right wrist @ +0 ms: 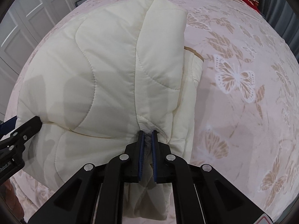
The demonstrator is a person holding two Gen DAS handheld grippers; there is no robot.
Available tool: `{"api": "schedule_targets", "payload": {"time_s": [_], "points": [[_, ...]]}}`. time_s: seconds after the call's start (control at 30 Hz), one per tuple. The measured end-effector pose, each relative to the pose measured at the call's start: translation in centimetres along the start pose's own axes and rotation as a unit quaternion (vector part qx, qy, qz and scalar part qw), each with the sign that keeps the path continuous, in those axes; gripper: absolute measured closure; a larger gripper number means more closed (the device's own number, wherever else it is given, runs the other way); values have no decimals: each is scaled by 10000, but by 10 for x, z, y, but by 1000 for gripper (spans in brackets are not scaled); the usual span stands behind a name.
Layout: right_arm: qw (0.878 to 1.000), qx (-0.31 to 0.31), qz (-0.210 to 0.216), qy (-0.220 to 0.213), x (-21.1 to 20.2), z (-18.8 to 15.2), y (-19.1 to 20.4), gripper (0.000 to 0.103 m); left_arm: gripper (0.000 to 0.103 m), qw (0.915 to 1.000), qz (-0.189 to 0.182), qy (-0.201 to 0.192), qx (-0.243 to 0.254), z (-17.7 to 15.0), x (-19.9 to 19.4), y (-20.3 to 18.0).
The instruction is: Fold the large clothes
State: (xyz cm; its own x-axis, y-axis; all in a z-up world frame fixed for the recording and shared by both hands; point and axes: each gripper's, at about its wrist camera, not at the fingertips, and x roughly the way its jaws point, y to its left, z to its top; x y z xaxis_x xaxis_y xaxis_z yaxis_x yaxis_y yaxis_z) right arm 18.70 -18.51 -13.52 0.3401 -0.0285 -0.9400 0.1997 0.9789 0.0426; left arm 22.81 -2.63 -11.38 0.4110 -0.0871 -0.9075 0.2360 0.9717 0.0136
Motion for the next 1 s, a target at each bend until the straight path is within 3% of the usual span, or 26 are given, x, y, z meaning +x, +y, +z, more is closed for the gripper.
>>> {"api": "schedule_targets", "payload": {"time_s": [0.6, 0.77, 0.9, 1.0], "points": [[10000, 46, 74, 0, 5, 2, -2, 99, 21, 9997, 233, -96, 60, 0, 20, -11], [9992, 262, 237, -183, -29, -8, -7, 94, 22, 9994, 317, -139, 2, 1, 1, -6], [9982, 316, 289, -421, -65, -26, -8, 81, 23, 9987, 436, -235, 90, -9, -26, -7], [9978, 309, 305, -501, -90, -45, -10, 80, 23, 9985, 462, -284, 99, -22, -45, -7]]}}
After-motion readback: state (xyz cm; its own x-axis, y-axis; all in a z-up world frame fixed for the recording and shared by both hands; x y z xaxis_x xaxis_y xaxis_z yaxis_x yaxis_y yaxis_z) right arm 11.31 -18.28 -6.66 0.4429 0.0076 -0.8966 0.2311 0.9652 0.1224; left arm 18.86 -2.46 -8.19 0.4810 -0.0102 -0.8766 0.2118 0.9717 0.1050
